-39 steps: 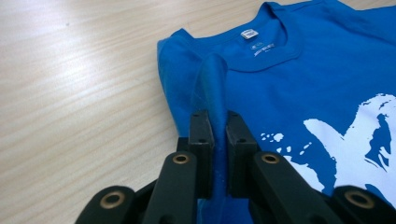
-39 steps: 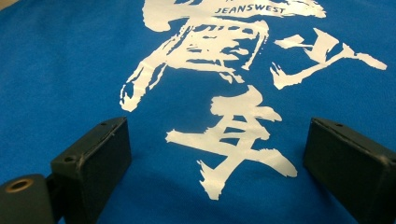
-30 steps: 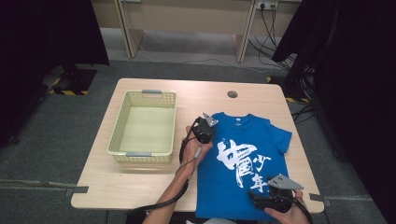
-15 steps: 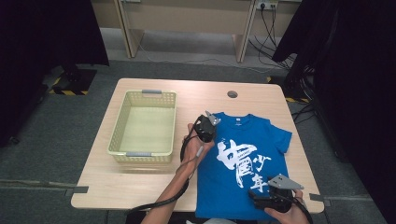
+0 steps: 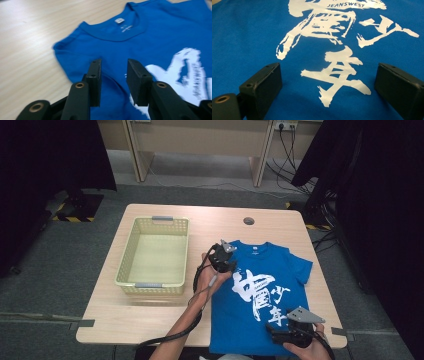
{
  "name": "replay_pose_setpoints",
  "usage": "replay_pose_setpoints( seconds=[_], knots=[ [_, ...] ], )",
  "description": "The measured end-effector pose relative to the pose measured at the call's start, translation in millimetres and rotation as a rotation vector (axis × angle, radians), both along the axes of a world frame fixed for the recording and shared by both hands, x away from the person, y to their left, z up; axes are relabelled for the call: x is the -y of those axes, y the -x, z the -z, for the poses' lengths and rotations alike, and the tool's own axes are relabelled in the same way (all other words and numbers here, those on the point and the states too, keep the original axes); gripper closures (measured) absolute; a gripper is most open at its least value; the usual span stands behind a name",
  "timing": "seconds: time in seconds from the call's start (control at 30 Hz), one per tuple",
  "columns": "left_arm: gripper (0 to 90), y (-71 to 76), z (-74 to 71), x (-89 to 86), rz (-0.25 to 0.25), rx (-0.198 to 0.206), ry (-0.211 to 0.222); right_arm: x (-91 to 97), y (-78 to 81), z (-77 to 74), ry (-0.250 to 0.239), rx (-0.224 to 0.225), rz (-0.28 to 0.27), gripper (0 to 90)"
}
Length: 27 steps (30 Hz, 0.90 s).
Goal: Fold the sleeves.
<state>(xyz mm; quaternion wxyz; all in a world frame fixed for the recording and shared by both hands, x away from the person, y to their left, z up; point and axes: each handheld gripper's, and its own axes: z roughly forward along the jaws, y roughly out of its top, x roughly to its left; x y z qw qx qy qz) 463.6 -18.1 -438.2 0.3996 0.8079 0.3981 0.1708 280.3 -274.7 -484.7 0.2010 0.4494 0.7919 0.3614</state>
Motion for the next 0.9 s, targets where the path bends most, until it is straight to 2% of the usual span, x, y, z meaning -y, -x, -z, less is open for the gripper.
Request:
replay_pose_setpoints(
  seconds=[0.07, 0.23, 0.3, 0.37, 0.47, 0.7, 0.77, 0.9],
  knots=[
    [62.9, -0.1, -0.5, 0.2, 0.005, -0.006, 0.019, 0.1, 0.0, 0.1, 0.0, 0.001, -0.001, 7.9],
    [57.5, -1.1, -1.6, -5.2, -0.02, 0.002, 0.013, 0.3, -0.1, 0.0, 0.001, 0.002, -0.002, 7.9],
    [56.4, -1.6, 0.3, -7.3, -0.036, 0.006, 0.008, 0.2, 0.0, 0.0, 0.0, 0.001, -0.002, 7.9],
    [54.5, -2.8, 2.2, -9.6, -0.056, 0.02, -0.016, 0.1, 0.1, 0.0, -0.001, -0.001, -0.001, 7.9],
    [51.5, -5.2, 4.9, -11.7, -0.091, 0.031, -0.003, 0.0, 0.0, 0.0, 0.0, 0.0, 0.0, 7.9],
    [41.7, -14.6, 16.6, -3.6, -0.147, 0.056, -0.073, -0.1, 0.1, 0.0, 0.0, -0.001, 0.0, 7.9],
    [38.8, -15.6, 20.5, -0.2, -0.142, 0.057, -0.101, -0.1, 0.0, 0.0, 0.0, -0.001, 0.0, 7.9],
    [32.5, -15.0, 29.8, 10.5, -0.113, 0.08, -0.128, 0.2, 0.0, 0.0, 0.0, 0.001, -0.002, 7.8]
  ],
)
